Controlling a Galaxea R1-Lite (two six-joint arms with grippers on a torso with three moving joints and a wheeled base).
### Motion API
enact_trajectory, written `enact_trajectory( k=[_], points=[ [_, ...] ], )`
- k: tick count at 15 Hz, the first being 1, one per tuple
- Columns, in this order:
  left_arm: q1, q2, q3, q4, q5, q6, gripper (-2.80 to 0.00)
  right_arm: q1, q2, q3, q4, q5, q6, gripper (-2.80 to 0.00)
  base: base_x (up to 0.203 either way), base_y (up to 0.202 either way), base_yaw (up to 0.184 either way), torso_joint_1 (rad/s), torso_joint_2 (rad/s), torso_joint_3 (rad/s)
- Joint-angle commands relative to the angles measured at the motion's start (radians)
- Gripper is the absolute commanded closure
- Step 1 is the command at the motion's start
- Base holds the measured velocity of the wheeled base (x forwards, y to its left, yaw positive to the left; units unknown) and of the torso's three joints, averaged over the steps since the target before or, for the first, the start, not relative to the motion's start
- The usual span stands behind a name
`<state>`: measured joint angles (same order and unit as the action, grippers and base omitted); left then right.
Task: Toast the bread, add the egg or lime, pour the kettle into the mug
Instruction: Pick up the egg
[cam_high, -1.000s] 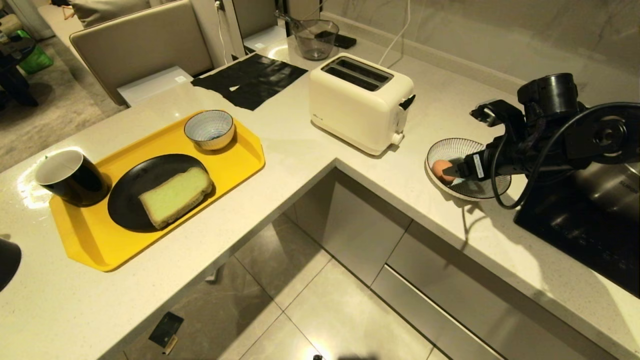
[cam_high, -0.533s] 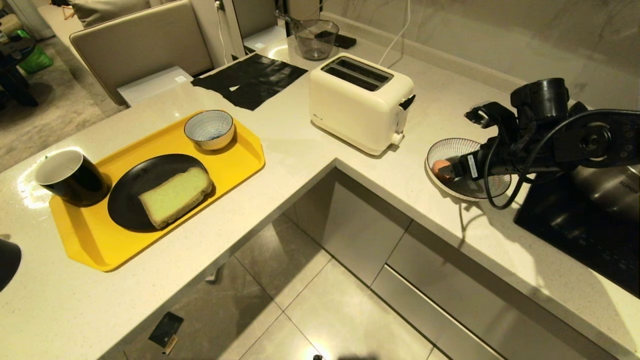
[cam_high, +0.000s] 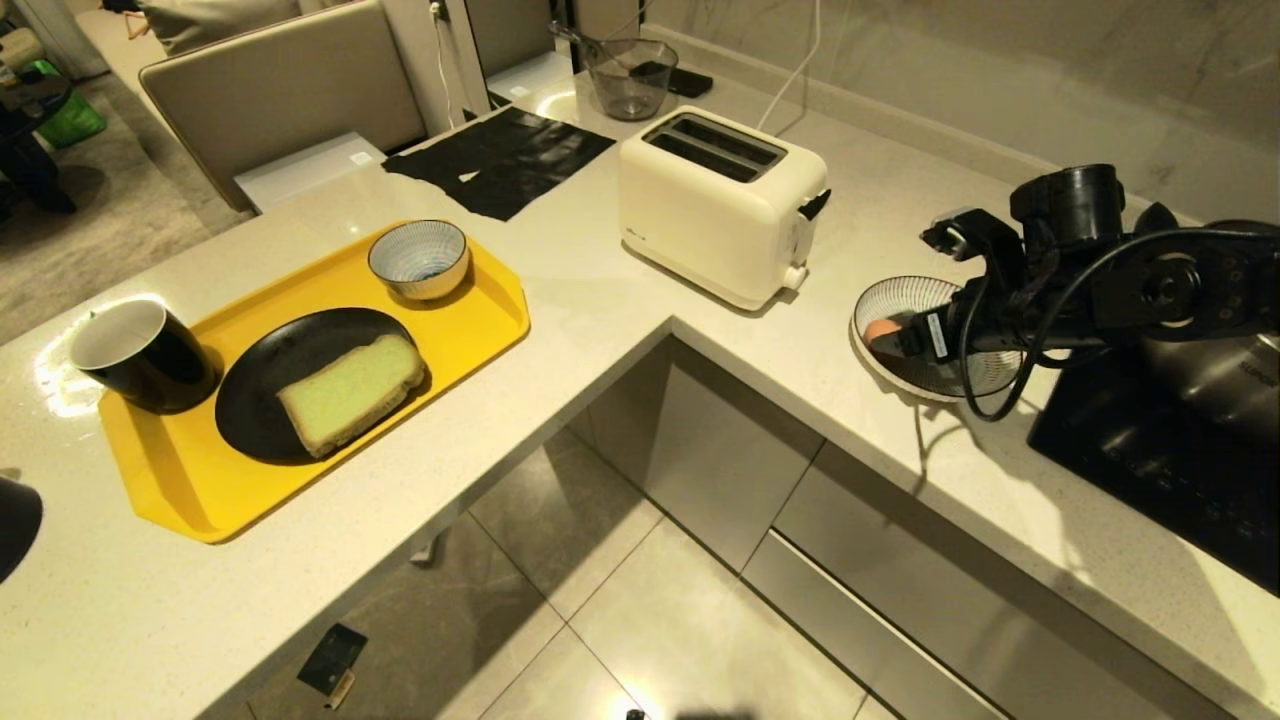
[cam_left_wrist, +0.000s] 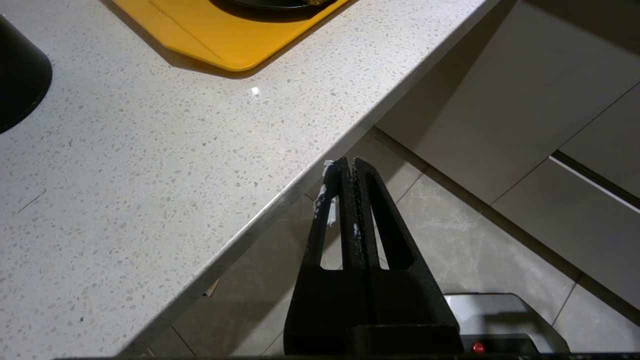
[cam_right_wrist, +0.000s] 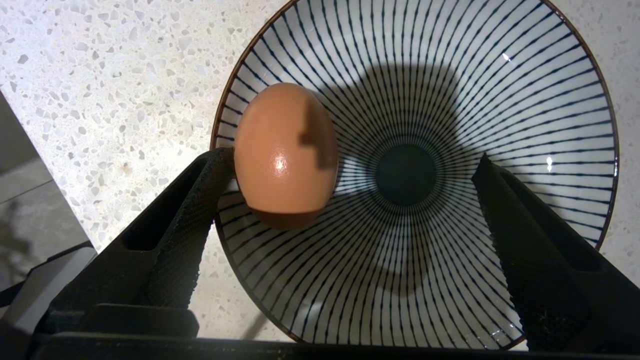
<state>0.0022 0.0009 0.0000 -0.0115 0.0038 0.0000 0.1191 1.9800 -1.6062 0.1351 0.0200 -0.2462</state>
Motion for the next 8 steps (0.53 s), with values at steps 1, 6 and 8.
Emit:
enact_trajectory(
  k=[1, 6, 8],
  points=[
    [-0.001, 0.001, 0.0, -0.001, 0.001, 0.0, 0.0, 0.001, 0.007, -0.001, 0.001, 0.001, -0.002, -2.8, 0.0, 0.0, 0.0, 0.0, 0.0, 0.0],
    [0.001, 0.001, 0.0, -0.001, 0.001, 0.0, 0.0, 0.001, 0.013, -0.006, 0.0, 0.0, -0.004, -2.8, 0.0, 0.0, 0.0, 0.0, 0.0, 0.0],
    [-0.001, 0.001, 0.0, -0.001, 0.001, 0.0, 0.0, 0.0, 0.024, -0.019, 0.001, 0.0, -0.004, -2.8, 0.0, 0.0, 0.0, 0.0, 0.0, 0.0]
  ],
)
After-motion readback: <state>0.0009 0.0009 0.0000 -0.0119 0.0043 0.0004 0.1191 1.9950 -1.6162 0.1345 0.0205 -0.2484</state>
